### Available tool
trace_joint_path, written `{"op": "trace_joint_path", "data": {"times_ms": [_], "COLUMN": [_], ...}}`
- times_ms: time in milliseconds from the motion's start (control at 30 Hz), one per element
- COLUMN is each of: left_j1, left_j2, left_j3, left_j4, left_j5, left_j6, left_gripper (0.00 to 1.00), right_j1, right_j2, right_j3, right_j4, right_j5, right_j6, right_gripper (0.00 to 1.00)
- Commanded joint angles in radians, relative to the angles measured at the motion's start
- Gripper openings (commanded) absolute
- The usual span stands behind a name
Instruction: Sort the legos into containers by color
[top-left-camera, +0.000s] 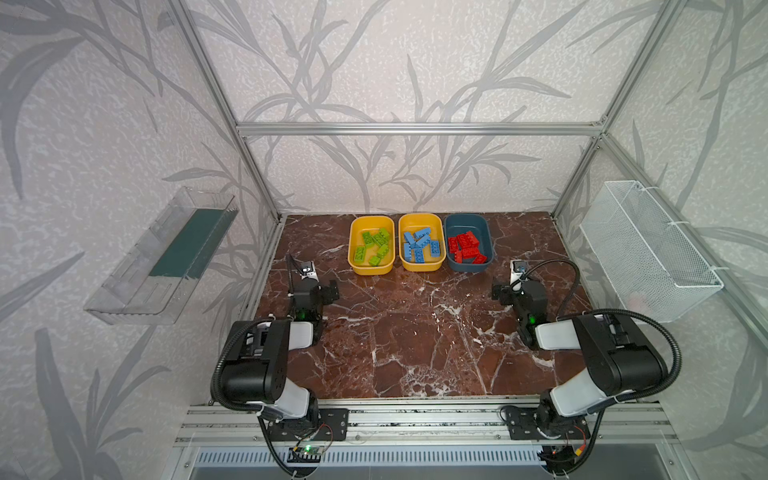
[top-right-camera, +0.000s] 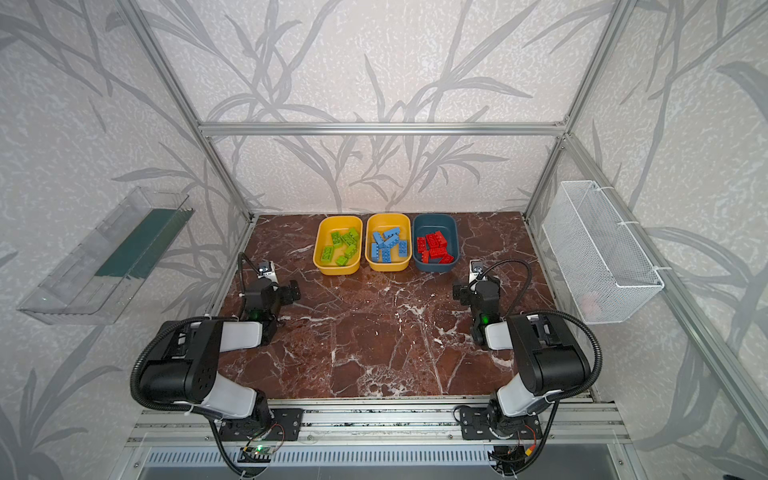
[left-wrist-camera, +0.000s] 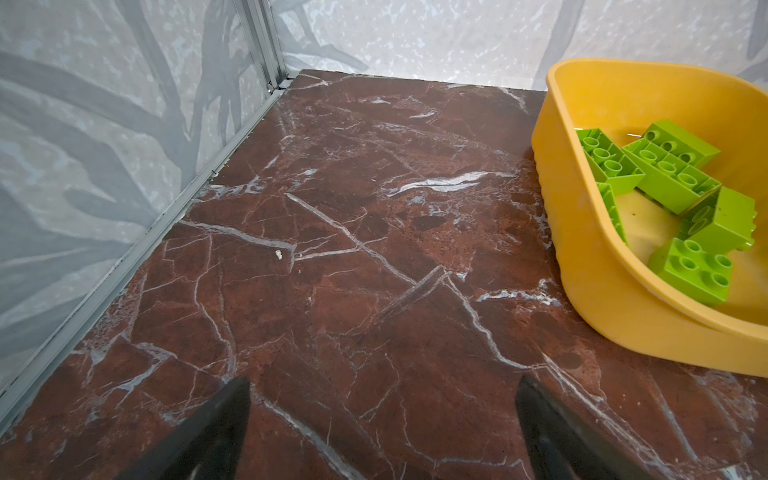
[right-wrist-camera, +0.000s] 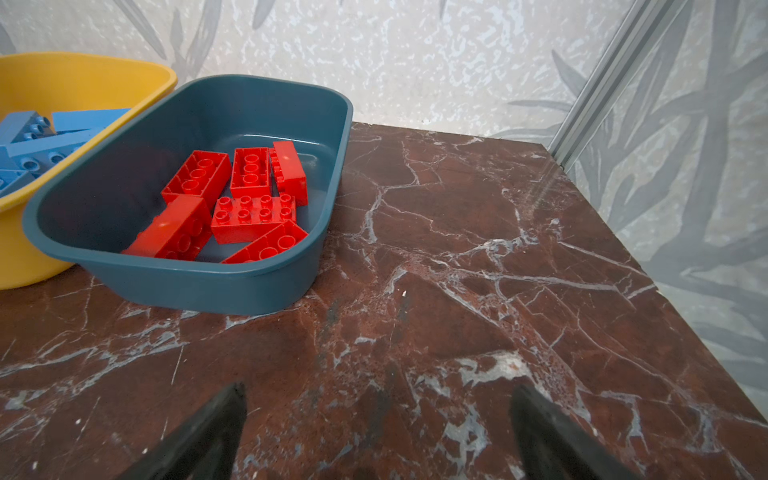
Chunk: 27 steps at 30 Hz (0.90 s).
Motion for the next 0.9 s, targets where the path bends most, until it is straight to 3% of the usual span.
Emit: {"op": "trace_joint_path", "data": {"times_ms": [0, 867], "left_j1": [0.002, 0.001], "left_j2": [-0.007, -0.008], "left_j3": [0.019, 0.018], "left_j4": [0.007, 0.007], "left_j5": [0.006, 0.006], "left_j6": [0.014, 0.014], "left_gripper": [0.99, 0.99], "right_j1": [-0.003, -0.003], "right_j2": [0.007, 0.008], "right_j3": [-0.004, 0.002], "right_j4": [0.038, 0.027], "right_j5": [-0.006, -0.015], "right_j6": [-0.001, -0.005], "right_gripper": [0.99, 0.99]}}
